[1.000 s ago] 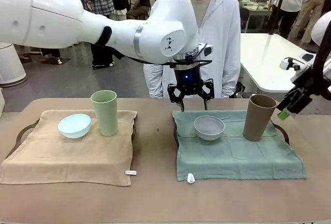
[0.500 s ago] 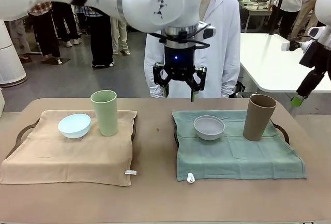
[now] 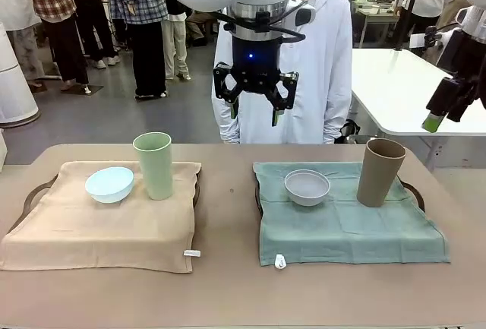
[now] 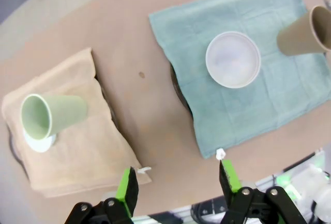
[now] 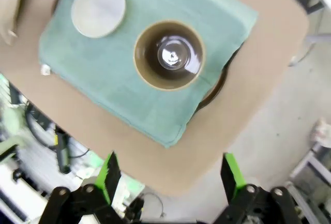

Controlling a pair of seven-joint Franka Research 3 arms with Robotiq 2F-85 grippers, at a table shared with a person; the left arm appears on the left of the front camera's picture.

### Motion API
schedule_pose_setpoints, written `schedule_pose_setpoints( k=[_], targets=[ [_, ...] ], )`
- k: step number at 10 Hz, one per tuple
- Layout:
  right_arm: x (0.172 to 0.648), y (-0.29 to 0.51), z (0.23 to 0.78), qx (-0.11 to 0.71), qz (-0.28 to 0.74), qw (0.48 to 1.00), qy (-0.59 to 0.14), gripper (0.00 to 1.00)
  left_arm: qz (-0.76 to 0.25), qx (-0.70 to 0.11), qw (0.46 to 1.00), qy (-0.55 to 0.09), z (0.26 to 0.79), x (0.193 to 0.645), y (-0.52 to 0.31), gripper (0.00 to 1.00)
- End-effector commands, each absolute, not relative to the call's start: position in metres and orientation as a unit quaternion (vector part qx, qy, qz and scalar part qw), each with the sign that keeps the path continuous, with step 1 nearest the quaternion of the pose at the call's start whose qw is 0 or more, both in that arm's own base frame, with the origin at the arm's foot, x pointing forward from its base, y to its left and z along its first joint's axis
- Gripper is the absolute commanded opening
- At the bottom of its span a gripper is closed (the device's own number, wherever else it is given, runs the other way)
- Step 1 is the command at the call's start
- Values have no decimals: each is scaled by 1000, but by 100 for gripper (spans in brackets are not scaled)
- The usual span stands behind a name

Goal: Set up a tray with a mat and arrange the tableware.
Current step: Place the Picnic Bowl and Reusable plastic cup back onto the Handle tray in front of the human's position.

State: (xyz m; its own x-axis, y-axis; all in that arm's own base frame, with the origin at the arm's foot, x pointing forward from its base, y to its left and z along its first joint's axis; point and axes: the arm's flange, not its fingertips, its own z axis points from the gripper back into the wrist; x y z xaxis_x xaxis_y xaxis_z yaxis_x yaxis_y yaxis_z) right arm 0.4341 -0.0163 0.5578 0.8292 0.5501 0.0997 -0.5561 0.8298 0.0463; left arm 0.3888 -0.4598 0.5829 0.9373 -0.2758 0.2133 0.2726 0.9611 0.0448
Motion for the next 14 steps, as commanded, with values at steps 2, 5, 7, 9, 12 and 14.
schedule_pose_setpoints(
  k=[2,5,7,9,12,14],
  targets=[
    [435,-25,544,50,309,949,-31,100,-152,7,983,-100,575,388,-463,82],
    [435,-25,544,50,309,949,-31,100,-152,7,983,-100,575,388,-463,82],
    [435,-25,544,50,309,949,-31,100,-152,7,983,-100,575,388,-463,82],
    [435,-25,544,50,309,949,-31,100,-152,7,983,-100,575,388,-463,82],
    [435,-25,544,50,309,949,-31,100,-152,7,983,-100,575,388,-463,82],
    [435,-25,544,50,309,949,-31,100,-152,7,983,-100,575,388,-463,82]
  ],
)
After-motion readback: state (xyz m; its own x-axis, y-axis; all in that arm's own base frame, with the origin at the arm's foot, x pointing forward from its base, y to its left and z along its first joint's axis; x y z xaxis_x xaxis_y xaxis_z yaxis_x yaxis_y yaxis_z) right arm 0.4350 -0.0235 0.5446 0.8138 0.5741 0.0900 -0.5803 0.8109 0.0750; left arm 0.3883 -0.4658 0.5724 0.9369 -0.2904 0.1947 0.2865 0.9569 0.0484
